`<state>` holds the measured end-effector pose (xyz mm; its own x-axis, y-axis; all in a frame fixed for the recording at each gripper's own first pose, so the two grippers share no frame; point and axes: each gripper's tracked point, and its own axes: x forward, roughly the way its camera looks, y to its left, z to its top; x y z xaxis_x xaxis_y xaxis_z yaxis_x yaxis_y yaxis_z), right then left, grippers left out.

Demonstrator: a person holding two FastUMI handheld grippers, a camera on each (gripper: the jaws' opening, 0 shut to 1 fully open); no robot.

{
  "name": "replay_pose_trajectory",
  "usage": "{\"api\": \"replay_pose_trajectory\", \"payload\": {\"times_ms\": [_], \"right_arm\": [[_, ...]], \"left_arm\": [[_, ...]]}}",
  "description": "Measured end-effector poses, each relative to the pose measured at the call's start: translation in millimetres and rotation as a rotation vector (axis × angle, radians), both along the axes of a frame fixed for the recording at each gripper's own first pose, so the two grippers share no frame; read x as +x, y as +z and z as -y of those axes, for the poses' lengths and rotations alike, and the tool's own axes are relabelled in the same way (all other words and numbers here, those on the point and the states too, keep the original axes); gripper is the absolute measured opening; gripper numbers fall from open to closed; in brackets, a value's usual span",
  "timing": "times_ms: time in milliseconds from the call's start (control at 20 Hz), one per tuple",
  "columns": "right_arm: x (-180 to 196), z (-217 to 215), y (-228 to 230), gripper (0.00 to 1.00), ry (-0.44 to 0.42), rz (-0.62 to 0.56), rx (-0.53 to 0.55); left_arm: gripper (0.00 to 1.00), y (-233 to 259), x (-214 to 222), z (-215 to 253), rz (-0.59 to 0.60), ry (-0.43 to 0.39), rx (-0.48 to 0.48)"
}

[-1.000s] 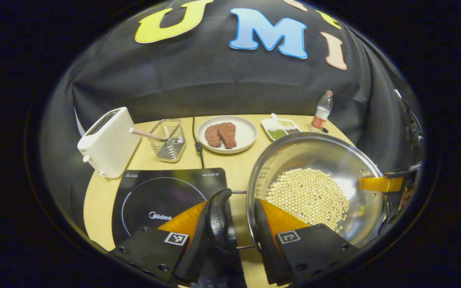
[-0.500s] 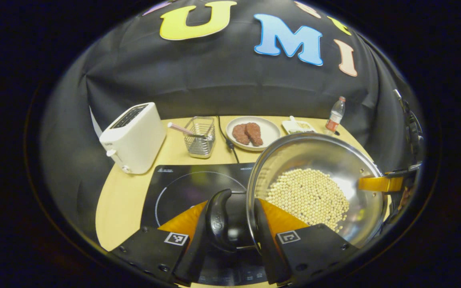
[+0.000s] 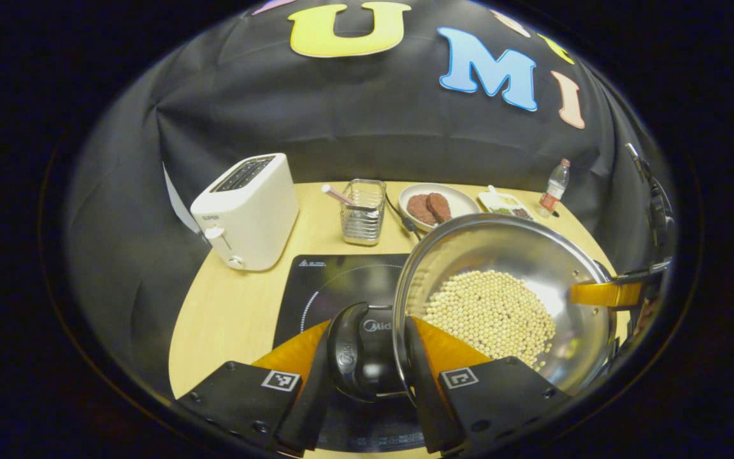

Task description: First push the handle of the pot to place it horizontally, then grasp the pot with both hands and set it on the induction cooktop.

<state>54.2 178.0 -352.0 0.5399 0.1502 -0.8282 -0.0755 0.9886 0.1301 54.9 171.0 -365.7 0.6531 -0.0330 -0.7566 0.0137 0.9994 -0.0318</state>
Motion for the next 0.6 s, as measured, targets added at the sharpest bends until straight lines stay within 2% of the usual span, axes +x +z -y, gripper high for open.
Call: {"api": "replay_pose_trajectory", "payload": {"times_ms": [50,150,200,300,600], "right_arm": [[-0.2,-5.6,-1.6,0.56,0.002,-0.003,0.002],[0.6,-17.3,-4.3,0.56,0.003,-0.007,0.005],[1.6,-22.7,-5.4,0.56,0.005,-0.007,0.005],[3.0,-32.8,-7.5,0.56,0.006,-0.012,0.006],[12.1,-60.2,-15.9,0.56,0.004,-0.022,0.005]], "left_arm": [[0.66,-0.1,0.1,-6.5,-0.001,0.002,0.001],[0.66,-2.8,1.5,-17.9,-0.003,0.008,0.003],[0.63,-3.2,1.1,-24.6,-0.003,0.010,0.004],[0.66,-6.1,2.0,-34.3,-0.004,0.014,0.003],[0.66,-18.6,15.5,-62.0,-0.008,0.018,-0.002]]}}
